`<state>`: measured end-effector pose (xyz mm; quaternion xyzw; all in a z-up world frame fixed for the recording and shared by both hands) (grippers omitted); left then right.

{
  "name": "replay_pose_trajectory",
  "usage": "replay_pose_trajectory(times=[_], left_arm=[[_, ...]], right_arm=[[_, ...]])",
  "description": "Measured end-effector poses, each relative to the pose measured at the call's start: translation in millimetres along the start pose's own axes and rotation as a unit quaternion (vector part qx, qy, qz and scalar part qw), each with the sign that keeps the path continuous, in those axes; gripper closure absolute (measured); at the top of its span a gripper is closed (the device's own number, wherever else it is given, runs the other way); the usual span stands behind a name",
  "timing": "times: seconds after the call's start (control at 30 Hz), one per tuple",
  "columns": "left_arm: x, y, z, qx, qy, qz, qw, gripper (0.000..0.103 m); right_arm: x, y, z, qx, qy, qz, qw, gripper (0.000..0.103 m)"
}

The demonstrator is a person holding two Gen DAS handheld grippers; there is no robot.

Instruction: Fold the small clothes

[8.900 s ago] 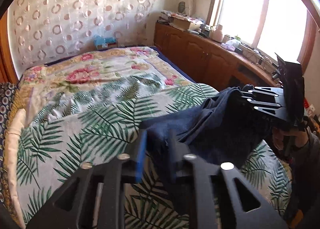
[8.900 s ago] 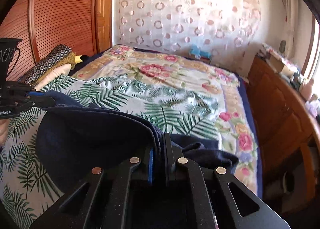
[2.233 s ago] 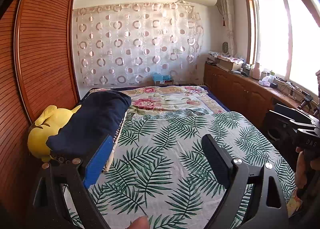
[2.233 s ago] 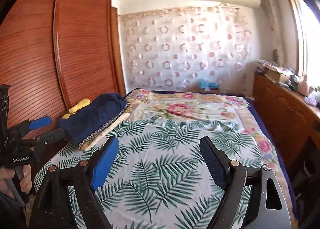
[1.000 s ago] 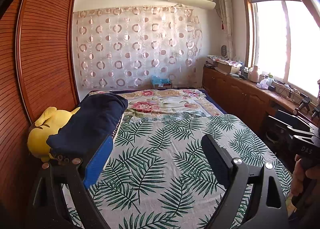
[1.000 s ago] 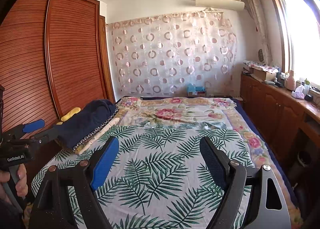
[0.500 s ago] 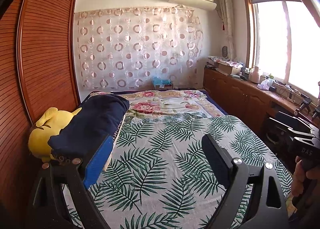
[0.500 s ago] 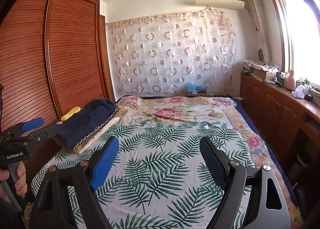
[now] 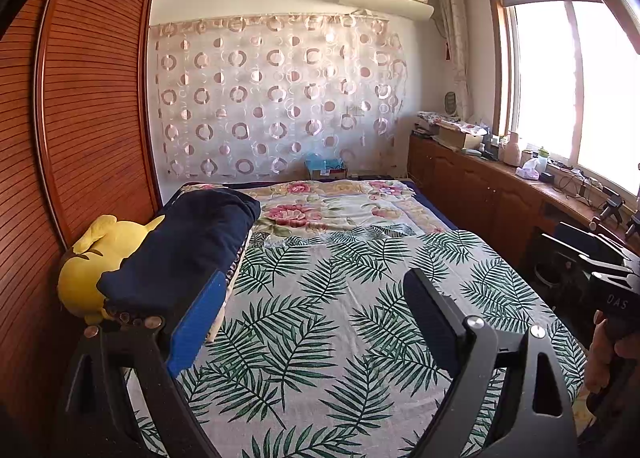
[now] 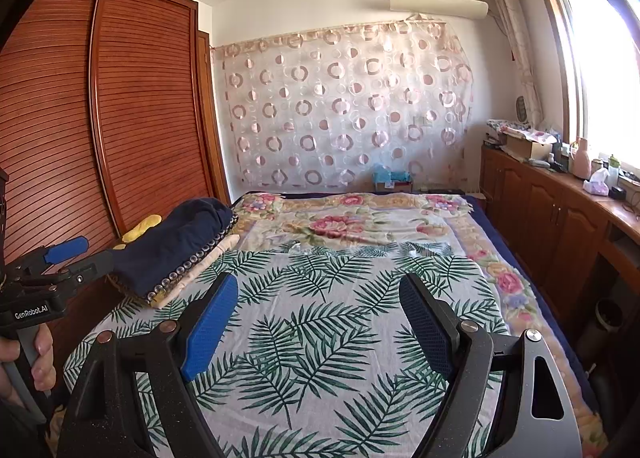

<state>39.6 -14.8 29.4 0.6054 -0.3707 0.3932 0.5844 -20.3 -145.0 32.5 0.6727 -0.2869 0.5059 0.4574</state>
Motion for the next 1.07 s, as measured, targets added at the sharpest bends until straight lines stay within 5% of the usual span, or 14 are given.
replay_pose_trajectory(times=[1.07], left_arm=[[-1.2,0.2,-0.9,-0.001,0.001,0.001,1.0,0.012]], right_arm=[[-0.1,3.0,7.1,0.003,0.002,0.0,1.0,0.019]])
Point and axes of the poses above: each gripper's, at about its wrist camera, not at the fingertips, and y roughly against the way its jaws point, z to its right, x to its top, the point moved 2 cm from there along -y, roughly the way its jaws point, and after that the axes turned 4 degrees about x, right-handed, at the moved point
